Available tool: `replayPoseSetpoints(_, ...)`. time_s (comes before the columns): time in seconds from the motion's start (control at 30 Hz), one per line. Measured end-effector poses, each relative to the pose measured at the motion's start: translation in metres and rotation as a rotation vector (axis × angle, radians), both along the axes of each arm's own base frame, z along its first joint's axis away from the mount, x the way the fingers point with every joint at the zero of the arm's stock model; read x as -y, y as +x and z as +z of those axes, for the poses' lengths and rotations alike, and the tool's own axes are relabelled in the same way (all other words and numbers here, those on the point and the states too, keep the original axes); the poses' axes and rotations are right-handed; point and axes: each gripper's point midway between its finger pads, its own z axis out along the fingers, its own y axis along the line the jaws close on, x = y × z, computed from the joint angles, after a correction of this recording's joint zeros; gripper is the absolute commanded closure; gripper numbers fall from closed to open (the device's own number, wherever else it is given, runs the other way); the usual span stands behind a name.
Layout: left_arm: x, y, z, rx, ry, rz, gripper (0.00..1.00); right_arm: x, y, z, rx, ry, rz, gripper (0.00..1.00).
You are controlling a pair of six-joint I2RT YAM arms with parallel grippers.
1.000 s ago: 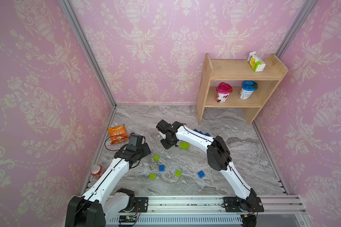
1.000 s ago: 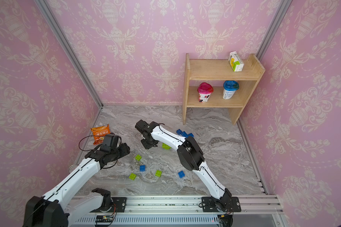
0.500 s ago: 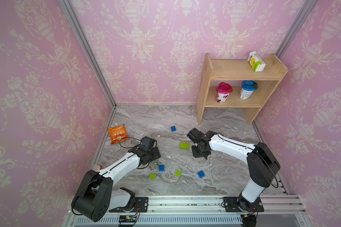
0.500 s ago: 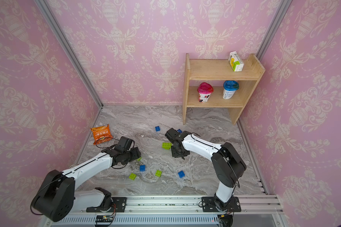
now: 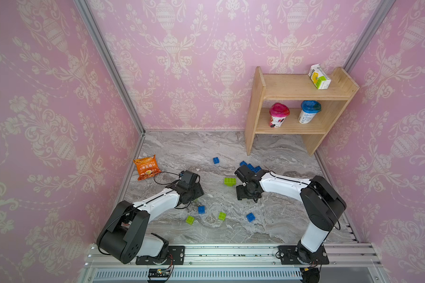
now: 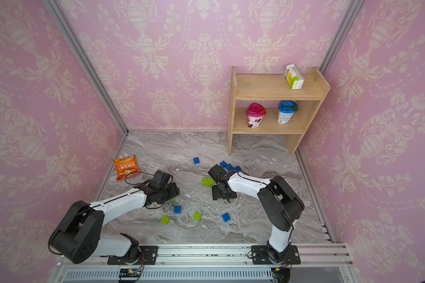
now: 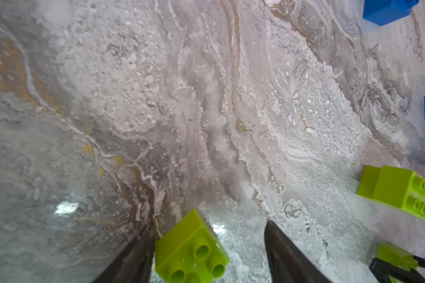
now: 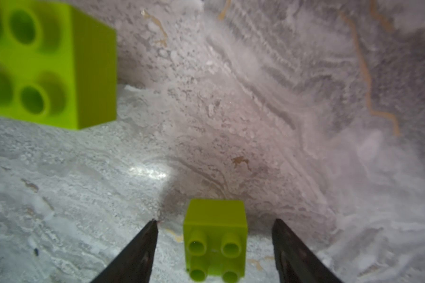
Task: Assemble the letter v with lego
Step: Assemble the lego brick with the lego brick.
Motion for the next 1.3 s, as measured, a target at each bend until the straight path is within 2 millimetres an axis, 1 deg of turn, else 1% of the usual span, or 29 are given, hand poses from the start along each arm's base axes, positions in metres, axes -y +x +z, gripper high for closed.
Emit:
replayPoseSetpoints(0.2, 0.005, -0.004, -0.003, -0.040, 0.076, -0.083, 0.32, 0.004, -0.001, 0.003, 0.002, 0.008, 0.016, 0.14)
replayPoseSetpoints(0.37, 0.019, -0.008, -0.007, -0.117, 0.193, -0.283, 0.30, 0.007, 0.001, 0.006, 0.008, 0.019, 0.013, 0.14)
replayPoseSetpoints(0.43, 0.025, -0.011, -0.008, -0.141, 0.243, -0.377, 0.31, 0.010, 0.001, 0.007, 0.011, 0.018, 0.013, 0.15)
replayPoseSetpoints(0.6, 0.024, -0.016, -0.012, -0.174, 0.317, -0.492, 0.36, 0.014, -0.001, 0.011, 0.018, 0.022, 0.015, 0.16)
replayPoseSetpoints(0.7, 0.022, -0.015, -0.012, -0.182, 0.343, -0.523, 0.44, 0.016, -0.002, 0.011, 0.021, 0.023, 0.015, 0.16)
replayPoseSetpoints(0.83, 0.025, -0.011, -0.012, -0.173, 0.351, -0.549, 0.60, 0.020, -0.004, 0.012, 0.018, 0.021, 0.008, 0.17)
replayPoseSetpoints(0.9, 0.026, -0.010, -0.012, -0.172, 0.353, -0.554, 0.65, 0.022, -0.004, 0.012, 0.019, 0.021, 0.003, 0.17)
replayPoseSetpoints(0.97, 0.027, -0.009, -0.012, -0.178, 0.358, -0.554, 0.68, 0.026, -0.005, 0.014, 0.020, 0.021, -0.005, 0.18)
replayPoseSetpoints(1.07, 0.028, -0.013, -0.009, -0.199, 0.370, -0.550, 0.70, 0.035, -0.004, 0.020, 0.029, 0.028, -0.030, 0.18)
replayPoseSetpoints(1.1, 0.032, -0.016, -0.007, -0.206, 0.369, -0.547, 0.71, 0.041, -0.003, 0.022, 0.035, 0.032, -0.048, 0.19)
replayPoseSetpoints(1.17, 0.047, -0.020, 0.000, -0.199, 0.355, -0.541, 0.72, 0.054, -0.004, 0.025, 0.037, 0.039, -0.086, 0.19)
replayPoseSetpoints(1.3, 0.101, -0.029, 0.017, -0.153, 0.263, -0.538, 0.72, 0.082, -0.013, 0.024, 0.026, 0.050, -0.170, 0.20)
